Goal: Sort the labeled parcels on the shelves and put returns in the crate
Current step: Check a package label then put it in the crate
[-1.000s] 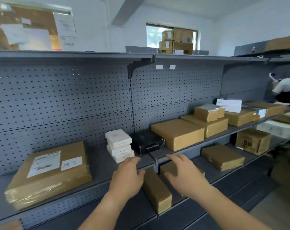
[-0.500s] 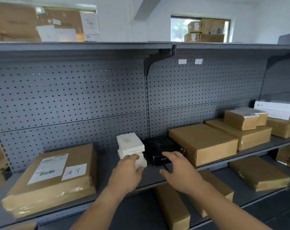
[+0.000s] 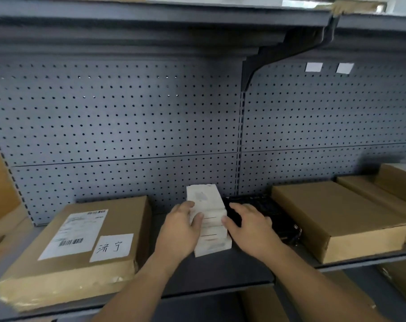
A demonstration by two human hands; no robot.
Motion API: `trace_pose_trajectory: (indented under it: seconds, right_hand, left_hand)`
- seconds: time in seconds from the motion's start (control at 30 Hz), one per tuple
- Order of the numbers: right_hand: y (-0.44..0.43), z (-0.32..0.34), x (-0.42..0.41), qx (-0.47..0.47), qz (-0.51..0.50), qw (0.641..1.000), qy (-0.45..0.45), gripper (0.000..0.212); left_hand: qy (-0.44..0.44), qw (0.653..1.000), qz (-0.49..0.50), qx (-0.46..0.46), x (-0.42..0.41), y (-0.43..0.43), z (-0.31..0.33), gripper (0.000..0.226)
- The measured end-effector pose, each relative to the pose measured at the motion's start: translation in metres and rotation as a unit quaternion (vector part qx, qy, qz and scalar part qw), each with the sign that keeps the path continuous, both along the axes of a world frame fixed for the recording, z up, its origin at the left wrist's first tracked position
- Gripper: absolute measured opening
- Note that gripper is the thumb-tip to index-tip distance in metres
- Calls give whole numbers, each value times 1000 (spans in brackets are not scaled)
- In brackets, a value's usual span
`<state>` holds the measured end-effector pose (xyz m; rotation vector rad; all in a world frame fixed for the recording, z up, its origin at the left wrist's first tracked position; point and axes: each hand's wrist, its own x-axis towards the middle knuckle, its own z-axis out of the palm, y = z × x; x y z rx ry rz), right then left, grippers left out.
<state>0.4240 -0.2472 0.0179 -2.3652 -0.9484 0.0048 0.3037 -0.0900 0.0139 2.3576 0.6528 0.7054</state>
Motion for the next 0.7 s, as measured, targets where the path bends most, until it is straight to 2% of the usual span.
trace_pose_trajectory:
  seconds: [0.2,0.3,0.43,0.5,0.57,0.7]
  right_hand:
    - [26,-3,28,-15,9,1000,16,63]
    - [39,-7,39,14,41,997,60,52]
    - [43,-9,42,74,74,989,106,35]
    - [40,-9,40,115,83,983,117,30]
    - [36,-9,38,175,80,972,133,32]
    - [27,4,30,304,77,921,231,35]
  left_hand:
    - [-11,997,62,-40,23,15,-7,32]
    - [22,992,86,-88,35,23,-13,40]
    - [2,988,96,-124,41,27,-22,54]
    - [-19,988,81,-127,39,23,-20,47]
    - [-58,987,56,-140,34,11,-6,26]
    - [-145,977,38,-152,29,-7,20,32]
